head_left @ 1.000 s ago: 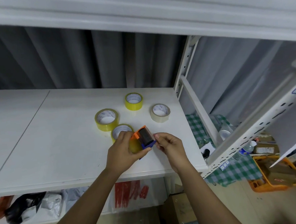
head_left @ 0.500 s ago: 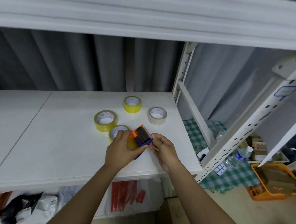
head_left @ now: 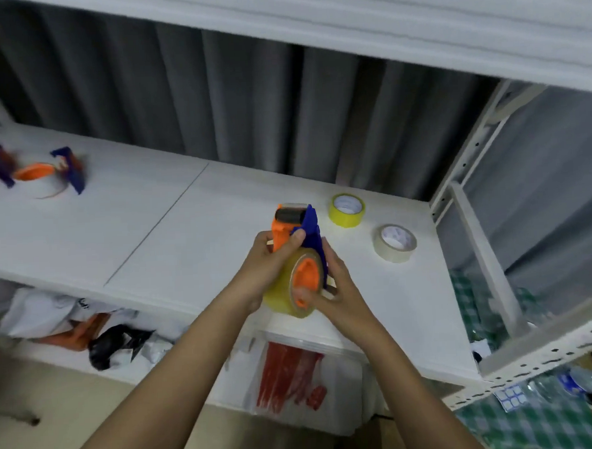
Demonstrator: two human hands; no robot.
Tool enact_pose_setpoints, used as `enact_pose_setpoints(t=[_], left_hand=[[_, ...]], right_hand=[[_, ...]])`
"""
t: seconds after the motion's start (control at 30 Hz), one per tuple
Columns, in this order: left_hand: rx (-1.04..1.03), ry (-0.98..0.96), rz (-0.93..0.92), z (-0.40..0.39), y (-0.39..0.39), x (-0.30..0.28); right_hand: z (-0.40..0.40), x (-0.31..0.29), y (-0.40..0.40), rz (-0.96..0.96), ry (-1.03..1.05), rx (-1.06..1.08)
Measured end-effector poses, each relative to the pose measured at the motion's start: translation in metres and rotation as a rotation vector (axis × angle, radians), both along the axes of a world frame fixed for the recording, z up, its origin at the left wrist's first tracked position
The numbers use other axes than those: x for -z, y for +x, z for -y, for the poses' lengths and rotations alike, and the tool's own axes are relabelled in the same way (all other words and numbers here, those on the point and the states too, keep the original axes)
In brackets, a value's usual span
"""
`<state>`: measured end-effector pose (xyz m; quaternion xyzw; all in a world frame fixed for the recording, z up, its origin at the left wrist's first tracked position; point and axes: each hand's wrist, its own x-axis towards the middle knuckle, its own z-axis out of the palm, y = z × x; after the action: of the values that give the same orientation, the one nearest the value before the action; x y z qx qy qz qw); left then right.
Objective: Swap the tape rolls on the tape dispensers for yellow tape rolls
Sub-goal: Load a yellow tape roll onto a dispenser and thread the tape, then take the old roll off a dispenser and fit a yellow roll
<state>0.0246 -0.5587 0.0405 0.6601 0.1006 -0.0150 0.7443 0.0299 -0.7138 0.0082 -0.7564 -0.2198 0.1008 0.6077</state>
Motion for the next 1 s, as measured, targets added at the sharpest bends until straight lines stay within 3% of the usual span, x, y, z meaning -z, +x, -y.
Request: enact_pose_setpoints(t=[0.1, 0.3, 0.53, 0.8, 1.0], left_hand=[[-0.01, -0.136, -0.088, -0.036, -0.008, -0.004], [-0.057, -0.12, -0.057, -0.129, -0.025, -0.007], [-0.17, 0.213, 0.023, -0.237, -0.045, 0.002], [-0.306, 0.353, 0.183, -0.307, -0.051, 0.008], [-0.309, 0.429, 0.141, -0.377, -0.041, 0.008]], right_hand=[[-0.042, 0.0, 0.0, 0.041, -0.101, -0.067], [-0.127, 0.0, -0.001, -0.055, 0.095, -0.068], [-0.247, 0.003, -0.003, -0.573, 0.324, -0.018], [-0.365, 0.004, 0.016, -0.668, 0.265, -0.07], [-0.445, -0.003, 0.041, -0.776, 0.133, -0.191]])
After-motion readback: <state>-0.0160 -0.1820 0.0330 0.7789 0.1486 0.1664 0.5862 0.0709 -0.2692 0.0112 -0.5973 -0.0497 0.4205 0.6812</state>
